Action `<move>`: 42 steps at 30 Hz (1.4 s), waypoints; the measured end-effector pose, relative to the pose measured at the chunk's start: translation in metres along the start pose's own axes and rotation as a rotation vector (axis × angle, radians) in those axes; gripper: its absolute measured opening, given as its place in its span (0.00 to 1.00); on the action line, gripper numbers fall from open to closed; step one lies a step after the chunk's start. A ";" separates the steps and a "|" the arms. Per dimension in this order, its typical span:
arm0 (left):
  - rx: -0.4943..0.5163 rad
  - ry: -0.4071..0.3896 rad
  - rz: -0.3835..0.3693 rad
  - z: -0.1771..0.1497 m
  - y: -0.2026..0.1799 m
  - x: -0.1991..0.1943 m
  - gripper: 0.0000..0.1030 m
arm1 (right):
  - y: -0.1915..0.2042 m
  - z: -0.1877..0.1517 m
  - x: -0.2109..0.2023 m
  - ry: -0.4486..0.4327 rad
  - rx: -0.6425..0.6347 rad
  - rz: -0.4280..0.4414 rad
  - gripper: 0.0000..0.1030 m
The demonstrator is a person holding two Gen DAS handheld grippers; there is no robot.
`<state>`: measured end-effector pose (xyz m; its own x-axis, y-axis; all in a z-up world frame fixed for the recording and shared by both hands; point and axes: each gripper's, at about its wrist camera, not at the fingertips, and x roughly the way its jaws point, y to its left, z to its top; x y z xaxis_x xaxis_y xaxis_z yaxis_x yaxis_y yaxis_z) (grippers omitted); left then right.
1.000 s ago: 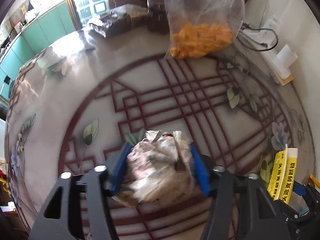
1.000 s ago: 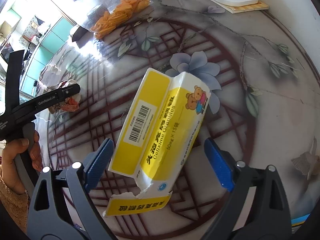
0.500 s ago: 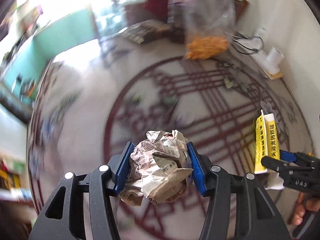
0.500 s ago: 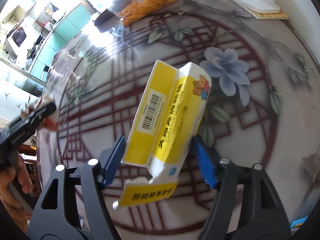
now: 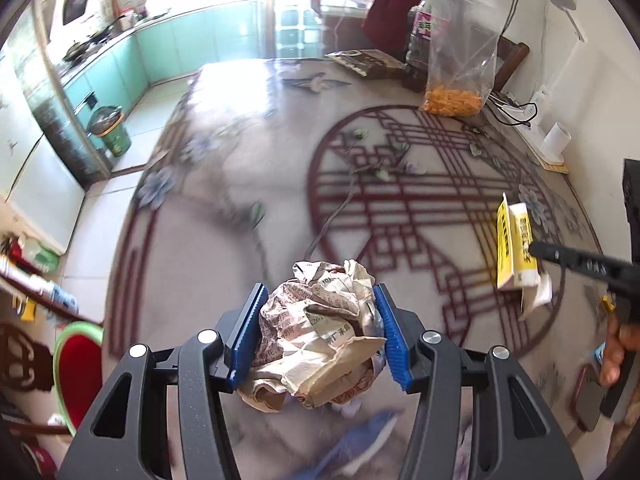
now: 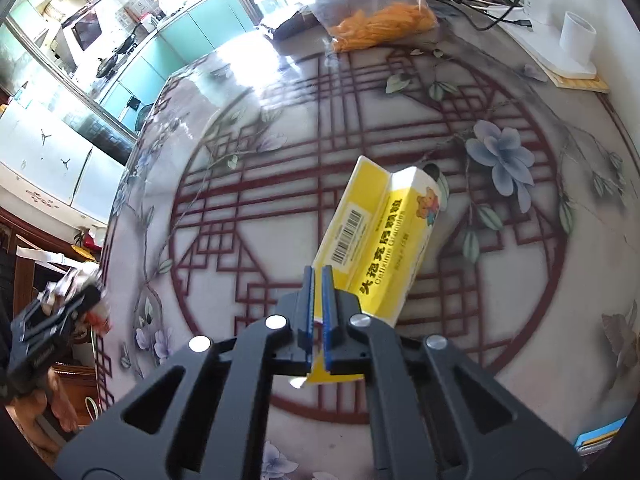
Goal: Collect trash
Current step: 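Grasp the crumpled printed paper with the left gripper while the right gripper grasps the yellow box, then carry the crumpled paper and yellow box over the red bin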
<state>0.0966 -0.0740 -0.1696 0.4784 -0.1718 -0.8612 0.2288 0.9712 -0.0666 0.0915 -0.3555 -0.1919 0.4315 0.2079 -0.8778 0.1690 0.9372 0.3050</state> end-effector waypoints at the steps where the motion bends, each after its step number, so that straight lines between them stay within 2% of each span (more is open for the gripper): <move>1: -0.011 -0.001 0.007 -0.007 0.004 -0.005 0.50 | -0.002 0.000 0.001 0.002 0.004 -0.004 0.04; 3: -0.030 -0.008 0.019 -0.018 0.011 -0.013 0.50 | -0.008 0.001 -0.001 -0.005 0.019 -0.034 0.12; 4: -0.045 -0.013 0.026 -0.024 0.015 -0.017 0.50 | -0.012 0.003 -0.001 -0.014 0.039 -0.053 0.41; 5: -0.060 -0.016 0.030 -0.028 0.019 -0.019 0.51 | -0.015 0.006 -0.001 -0.024 0.055 -0.065 0.75; 6: -0.073 -0.018 0.032 -0.031 0.022 -0.022 0.51 | -0.017 0.008 -0.001 -0.048 0.068 -0.089 0.78; 8: -0.099 -0.021 0.032 -0.035 0.029 -0.025 0.51 | -0.016 0.014 0.008 -0.048 0.045 -0.128 0.78; 10: -0.117 -0.026 0.033 -0.037 0.034 -0.027 0.51 | -0.014 0.019 0.028 0.013 0.029 -0.135 0.77; 11: -0.123 -0.029 0.034 -0.037 0.036 -0.028 0.51 | -0.015 0.019 0.035 0.035 0.033 -0.133 0.71; 13: -0.127 -0.035 0.035 -0.037 0.038 -0.030 0.51 | -0.017 0.017 0.048 0.072 0.056 -0.124 0.68; 15: -0.127 -0.040 0.036 -0.037 0.039 -0.032 0.51 | -0.017 0.015 0.049 0.066 0.062 -0.107 0.63; 20: -0.122 -0.044 0.026 -0.035 0.038 -0.034 0.51 | -0.007 0.011 0.037 0.038 0.022 -0.079 0.34; 25: -0.103 -0.047 0.012 -0.032 0.036 -0.036 0.51 | 0.004 0.008 0.020 0.011 -0.008 -0.049 0.23; 26: -0.098 -0.050 0.009 -0.032 0.035 -0.038 0.51 | 0.006 0.007 0.014 0.003 -0.007 -0.032 0.03; 37: -0.104 -0.054 0.008 -0.039 0.051 -0.049 0.51 | 0.041 -0.007 -0.010 -0.020 -0.055 0.012 0.04; 42: -0.131 -0.056 0.010 -0.046 0.068 -0.053 0.51 | 0.074 -0.010 -0.026 -0.061 -0.118 0.017 0.04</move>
<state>0.0478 0.0092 -0.1513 0.5270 -0.1675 -0.8332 0.1127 0.9855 -0.1268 0.0837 -0.2885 -0.1505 0.4870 0.2098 -0.8478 0.0571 0.9610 0.2706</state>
